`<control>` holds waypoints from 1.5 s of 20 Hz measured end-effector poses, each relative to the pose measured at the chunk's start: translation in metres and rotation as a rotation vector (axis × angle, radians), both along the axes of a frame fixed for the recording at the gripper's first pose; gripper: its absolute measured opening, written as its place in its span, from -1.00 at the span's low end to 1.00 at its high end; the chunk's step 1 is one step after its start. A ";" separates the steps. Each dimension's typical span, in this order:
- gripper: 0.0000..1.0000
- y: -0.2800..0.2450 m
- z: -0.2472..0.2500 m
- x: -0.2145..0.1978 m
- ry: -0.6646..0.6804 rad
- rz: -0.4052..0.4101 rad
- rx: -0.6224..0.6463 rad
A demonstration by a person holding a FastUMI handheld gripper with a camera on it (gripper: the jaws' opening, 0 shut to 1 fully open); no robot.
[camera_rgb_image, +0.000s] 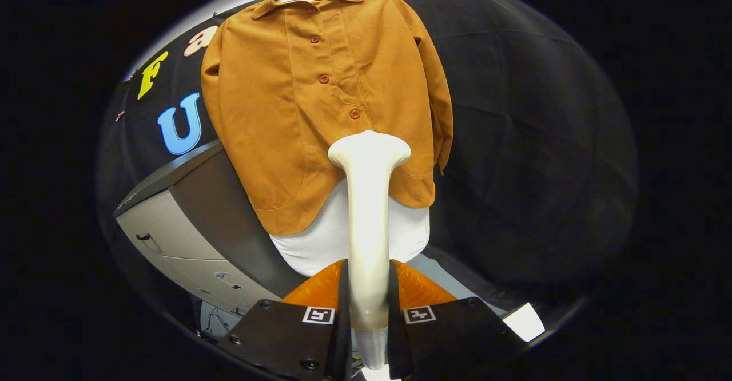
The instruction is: Iron the clothes twice with a garment steamer, once on the left side and once on the right side.
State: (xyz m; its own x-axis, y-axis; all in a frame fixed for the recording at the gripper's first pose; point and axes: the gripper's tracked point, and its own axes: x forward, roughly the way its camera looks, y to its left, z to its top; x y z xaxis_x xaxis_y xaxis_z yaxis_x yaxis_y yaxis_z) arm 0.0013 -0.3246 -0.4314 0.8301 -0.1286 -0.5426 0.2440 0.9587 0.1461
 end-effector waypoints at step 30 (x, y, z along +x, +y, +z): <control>-0.44 0.206 0.371 0.022 -0.540 0.088 -0.120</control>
